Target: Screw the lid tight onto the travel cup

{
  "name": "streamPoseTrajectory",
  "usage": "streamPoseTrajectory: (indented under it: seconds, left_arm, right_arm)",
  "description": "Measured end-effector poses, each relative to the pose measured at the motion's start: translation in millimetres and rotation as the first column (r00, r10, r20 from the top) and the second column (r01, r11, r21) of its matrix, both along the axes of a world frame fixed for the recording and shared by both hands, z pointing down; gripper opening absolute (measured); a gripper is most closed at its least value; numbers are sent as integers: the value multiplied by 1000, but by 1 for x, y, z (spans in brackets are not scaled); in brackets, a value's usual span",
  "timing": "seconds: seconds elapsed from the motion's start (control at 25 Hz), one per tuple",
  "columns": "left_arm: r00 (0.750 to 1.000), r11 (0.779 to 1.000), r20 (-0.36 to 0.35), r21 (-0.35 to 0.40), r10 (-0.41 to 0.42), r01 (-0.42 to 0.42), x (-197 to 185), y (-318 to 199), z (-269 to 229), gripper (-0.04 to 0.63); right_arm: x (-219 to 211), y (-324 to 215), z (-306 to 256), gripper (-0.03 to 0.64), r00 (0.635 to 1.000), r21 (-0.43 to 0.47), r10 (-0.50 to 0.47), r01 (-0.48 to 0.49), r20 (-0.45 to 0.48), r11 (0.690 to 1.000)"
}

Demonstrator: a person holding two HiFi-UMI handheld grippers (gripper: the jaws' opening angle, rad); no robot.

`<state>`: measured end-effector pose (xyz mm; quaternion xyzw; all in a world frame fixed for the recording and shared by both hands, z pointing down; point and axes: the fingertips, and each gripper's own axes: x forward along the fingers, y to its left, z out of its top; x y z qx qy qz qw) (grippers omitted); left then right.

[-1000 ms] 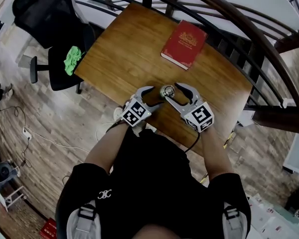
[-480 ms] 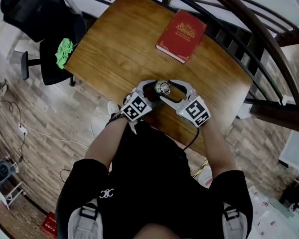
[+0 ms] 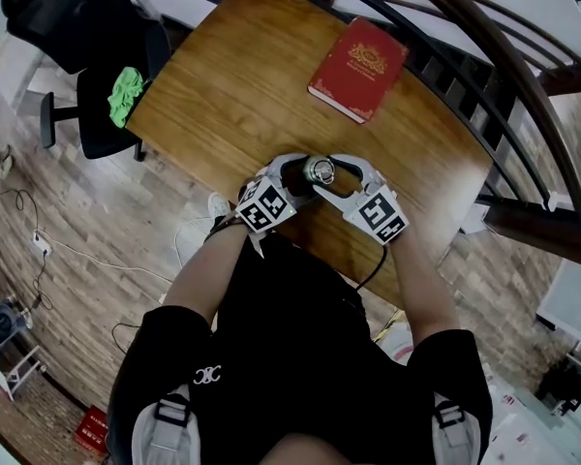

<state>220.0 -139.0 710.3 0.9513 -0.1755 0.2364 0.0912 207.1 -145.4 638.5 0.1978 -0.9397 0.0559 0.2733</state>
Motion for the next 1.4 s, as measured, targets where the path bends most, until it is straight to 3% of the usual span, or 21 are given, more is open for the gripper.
streamPoseTrajectory:
  seconds: [0.24, 0.56, 0.72, 0.92, 1.0, 1.08, 1.16, 1.2, 1.32, 1.4]
  left_arm:
    - [1000, 1000, 13, 24, 13, -13, 1, 2, 3, 364]
    - [1000, 999, 14, 26, 23, -23, 0, 3, 2, 363]
    - [999, 999, 22, 25, 35, -36, -1, 3, 3, 364]
    - [999, 999, 21, 23, 45, -45, 0, 3, 3, 364]
    - [999, 998, 20, 24, 50, -50, 0, 2, 3, 364]
    - [998, 998, 24, 19, 56, -56, -1, 2, 4, 364]
    - [997, 998, 30, 21, 67, -67, -1, 1, 4, 362]
    - [997, 997, 31, 23, 74, -75, -1, 1, 4, 362]
    - [994, 994, 39, 25, 103, -104, 0, 2, 6, 359]
    - [992, 992, 43, 29, 120, -121, 0, 1, 6, 359]
  right_arm:
    - [1, 0, 0, 241, 998, -6, 57, -57, 8, 998]
    - [3, -1, -1, 241, 964, -3, 263, -263, 34, 965]
    - [4, -2, 1, 241, 911, -4, 410, -410, 38, 912]
    - [8, -3, 3, 241, 807, 1, 590, -590, 16, 807]
    - [8, -3, 2, 241, 781, -31, 624, -623, 23, 782]
    - [6, -2, -2, 240, 792, -112, 605, -596, 78, 795]
    - [7, 2, -8, 241, 842, -148, 524, -507, 124, 849]
    - [8, 4, -11, 242, 881, -122, 458, -445, 118, 887]
    - [9, 11, -9, 262, 980, 7, 197, -197, -11, 980]
    - [11, 11, -1, 268, 991, 48, 47, -41, -125, 998]
